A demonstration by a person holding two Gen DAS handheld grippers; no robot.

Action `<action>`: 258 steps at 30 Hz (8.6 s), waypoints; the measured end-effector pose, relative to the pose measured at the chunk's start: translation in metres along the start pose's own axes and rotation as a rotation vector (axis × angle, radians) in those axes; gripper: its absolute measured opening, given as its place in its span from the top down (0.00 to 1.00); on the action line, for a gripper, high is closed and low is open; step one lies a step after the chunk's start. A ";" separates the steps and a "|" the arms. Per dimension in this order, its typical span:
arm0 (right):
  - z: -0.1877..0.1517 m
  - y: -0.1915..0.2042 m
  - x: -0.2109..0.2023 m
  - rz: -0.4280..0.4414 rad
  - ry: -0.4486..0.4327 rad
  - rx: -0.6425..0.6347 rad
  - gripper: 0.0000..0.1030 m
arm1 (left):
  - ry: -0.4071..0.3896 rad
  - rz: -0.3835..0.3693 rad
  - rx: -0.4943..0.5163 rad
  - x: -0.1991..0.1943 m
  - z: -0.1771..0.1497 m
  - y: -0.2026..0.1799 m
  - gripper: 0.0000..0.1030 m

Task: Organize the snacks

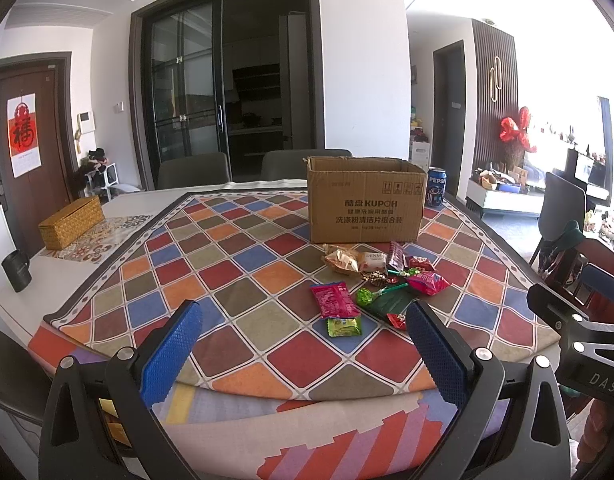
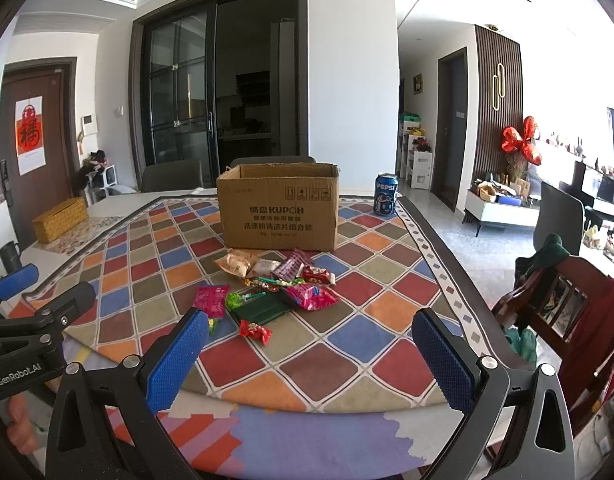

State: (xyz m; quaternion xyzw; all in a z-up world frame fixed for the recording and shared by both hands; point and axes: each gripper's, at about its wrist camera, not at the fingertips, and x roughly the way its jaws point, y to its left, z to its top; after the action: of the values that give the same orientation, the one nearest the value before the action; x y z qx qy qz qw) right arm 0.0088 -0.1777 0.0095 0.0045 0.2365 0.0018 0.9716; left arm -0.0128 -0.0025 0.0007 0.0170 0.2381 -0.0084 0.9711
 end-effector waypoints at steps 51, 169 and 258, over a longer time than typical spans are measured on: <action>-0.004 0.028 0.151 0.175 0.358 -0.054 0.07 | 0.381 -0.215 0.021 0.158 -0.006 0.002 0.24; 0.211 0.003 0.324 0.237 0.158 -0.026 0.66 | 0.218 -0.175 0.147 0.346 0.217 -0.051 0.50; 0.025 -0.005 0.255 0.098 0.581 -0.002 0.26 | 0.621 -0.064 -0.002 0.277 0.014 -0.026 0.13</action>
State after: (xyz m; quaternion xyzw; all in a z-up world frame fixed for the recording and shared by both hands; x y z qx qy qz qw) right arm 0.2467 -0.1819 -0.0858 0.0143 0.5042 0.0502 0.8620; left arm 0.2391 -0.0315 -0.1157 0.0105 0.5237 -0.0332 0.8512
